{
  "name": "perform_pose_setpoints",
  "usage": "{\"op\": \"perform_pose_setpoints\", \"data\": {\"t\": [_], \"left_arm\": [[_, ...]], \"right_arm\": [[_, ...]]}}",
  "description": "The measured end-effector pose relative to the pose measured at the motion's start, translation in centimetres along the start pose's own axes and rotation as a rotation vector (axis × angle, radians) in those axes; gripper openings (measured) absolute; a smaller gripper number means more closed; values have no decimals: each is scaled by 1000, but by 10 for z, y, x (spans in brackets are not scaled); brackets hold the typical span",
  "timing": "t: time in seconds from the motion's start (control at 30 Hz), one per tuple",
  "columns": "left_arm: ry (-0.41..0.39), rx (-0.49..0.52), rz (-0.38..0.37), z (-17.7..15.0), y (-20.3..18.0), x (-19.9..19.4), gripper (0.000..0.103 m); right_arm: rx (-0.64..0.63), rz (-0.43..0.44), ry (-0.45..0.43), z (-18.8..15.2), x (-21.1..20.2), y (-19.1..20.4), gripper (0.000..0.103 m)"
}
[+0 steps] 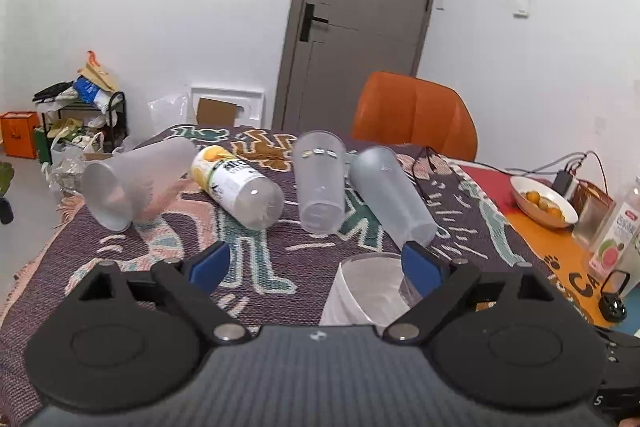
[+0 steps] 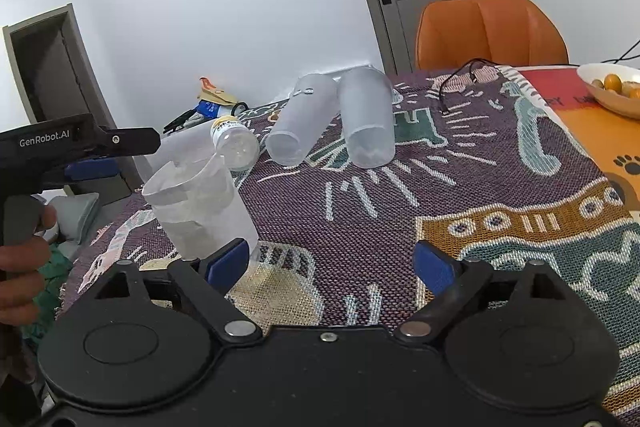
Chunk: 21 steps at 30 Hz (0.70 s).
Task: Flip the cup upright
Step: 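Lower the white cup upright onto the blanket and open the left gripper, then reach the right gripper to a tipped frosted cup and grasp it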
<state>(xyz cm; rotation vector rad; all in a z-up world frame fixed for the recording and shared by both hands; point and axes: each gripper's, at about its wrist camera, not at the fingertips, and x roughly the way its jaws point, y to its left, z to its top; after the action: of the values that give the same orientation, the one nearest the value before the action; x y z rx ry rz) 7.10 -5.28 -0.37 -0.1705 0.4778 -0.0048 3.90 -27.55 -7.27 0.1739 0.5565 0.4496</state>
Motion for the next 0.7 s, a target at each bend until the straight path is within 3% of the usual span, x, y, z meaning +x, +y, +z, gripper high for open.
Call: {"op": "perform_pose_setpoints", "data": {"t": [0.3,0.7], "left_arm": [[-34,-40,22,3,22,-6,98],[-43,-78,52,0,54,-10,102]], "right_arm": [[-23,-16,-12,9,1,14,103],[7,-66,-44,26,5,18,103]]}}
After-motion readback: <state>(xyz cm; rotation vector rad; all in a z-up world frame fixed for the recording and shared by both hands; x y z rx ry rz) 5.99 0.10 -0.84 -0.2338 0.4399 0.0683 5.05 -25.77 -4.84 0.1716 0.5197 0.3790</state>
